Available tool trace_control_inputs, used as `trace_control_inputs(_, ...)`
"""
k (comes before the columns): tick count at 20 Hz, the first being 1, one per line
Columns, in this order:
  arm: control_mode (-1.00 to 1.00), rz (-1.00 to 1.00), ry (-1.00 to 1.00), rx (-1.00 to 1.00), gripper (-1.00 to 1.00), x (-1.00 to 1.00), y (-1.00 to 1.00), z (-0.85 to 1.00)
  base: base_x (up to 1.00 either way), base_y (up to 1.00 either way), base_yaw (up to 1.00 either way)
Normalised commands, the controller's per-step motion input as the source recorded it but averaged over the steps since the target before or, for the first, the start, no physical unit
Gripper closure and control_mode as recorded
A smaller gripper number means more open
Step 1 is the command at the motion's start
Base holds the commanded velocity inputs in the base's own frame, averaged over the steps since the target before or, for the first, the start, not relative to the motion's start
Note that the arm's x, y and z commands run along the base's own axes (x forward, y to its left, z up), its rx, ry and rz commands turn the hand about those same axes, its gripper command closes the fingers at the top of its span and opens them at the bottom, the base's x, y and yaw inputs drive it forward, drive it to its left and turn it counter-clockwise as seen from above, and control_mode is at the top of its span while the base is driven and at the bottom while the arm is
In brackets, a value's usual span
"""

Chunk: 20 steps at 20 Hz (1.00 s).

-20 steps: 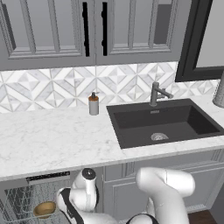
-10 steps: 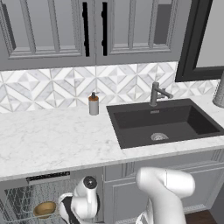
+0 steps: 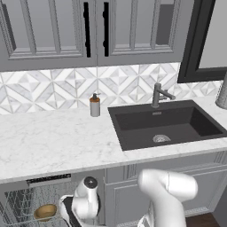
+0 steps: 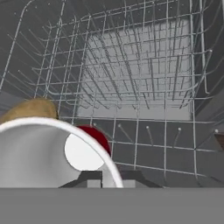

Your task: Pick up the cup and bowl from the counter, place them in the dishwasher, and close the dishwasher door.

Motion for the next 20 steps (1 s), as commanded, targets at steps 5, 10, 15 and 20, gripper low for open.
trace_control_inputs(5, -1.0, -0.01, 0.03, -0.04, -1.0, 0.0, 0.23, 0.0, 0.0, 0.0, 0.0)
trace_control_inputs(10, -1.0, -0.01, 0.04, -0.04, -1.0, 0.0, 0.12, 0.07, 0.0, 0.0, 0.0)
trace_control_inputs(15, -1.0, 0.0, 0.04, -0.02, -1.0, -0.15, 0.05, 0.81, 0.0, 0.0, 0.0)
trace_control_inputs(20, -1.0, 0.0, 0.0, 0.05, -1.0, -0.33, -0.08, 0.78, 0.0, 0.0, 0.0)
